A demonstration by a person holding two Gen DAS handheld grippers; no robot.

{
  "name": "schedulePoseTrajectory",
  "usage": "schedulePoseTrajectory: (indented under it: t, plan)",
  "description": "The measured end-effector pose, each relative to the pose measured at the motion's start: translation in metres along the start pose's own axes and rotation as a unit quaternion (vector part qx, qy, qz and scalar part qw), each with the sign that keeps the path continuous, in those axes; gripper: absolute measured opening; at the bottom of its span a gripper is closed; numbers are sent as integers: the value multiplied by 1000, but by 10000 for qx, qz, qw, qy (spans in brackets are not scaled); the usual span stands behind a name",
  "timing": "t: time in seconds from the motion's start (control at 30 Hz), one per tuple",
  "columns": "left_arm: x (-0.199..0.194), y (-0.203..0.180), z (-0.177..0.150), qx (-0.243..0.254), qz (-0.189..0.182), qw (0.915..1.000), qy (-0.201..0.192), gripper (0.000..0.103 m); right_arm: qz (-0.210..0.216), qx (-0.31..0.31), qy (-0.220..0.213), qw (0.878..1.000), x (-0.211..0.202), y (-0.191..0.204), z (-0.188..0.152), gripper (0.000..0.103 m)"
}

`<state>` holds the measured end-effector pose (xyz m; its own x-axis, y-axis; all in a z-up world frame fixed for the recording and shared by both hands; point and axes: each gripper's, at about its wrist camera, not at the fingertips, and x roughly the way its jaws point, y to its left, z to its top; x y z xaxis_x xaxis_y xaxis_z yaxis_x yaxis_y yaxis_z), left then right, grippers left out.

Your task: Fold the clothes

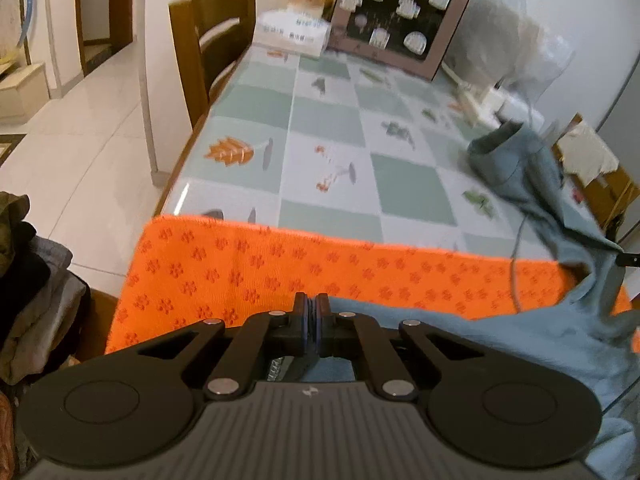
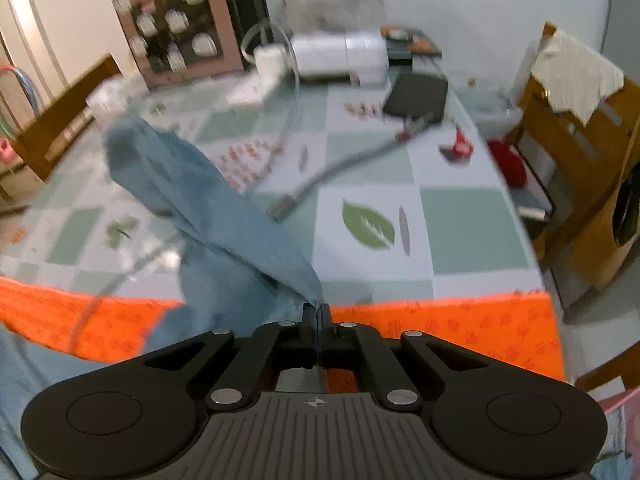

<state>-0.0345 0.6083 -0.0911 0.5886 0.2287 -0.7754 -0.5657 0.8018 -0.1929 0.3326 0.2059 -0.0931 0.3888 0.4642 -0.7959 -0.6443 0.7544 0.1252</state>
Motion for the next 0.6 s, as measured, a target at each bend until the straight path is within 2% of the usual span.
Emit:
schedulePoseTrajectory:
  t: [0.13,0.3,0.6]
  plan:
    - [-32,-1,3,-2,-212,9996,-206,3,150,-84,-316,9994,-47,10,8,2]
    - [-83,-1,-1,103,-521,9975,-458,3,286,-225,-575,9977,-112,28,1,3]
    - [-166,-1,-43,579,-858,9931,-549,3,204,-215,-786,9965,-217,55,-63,2]
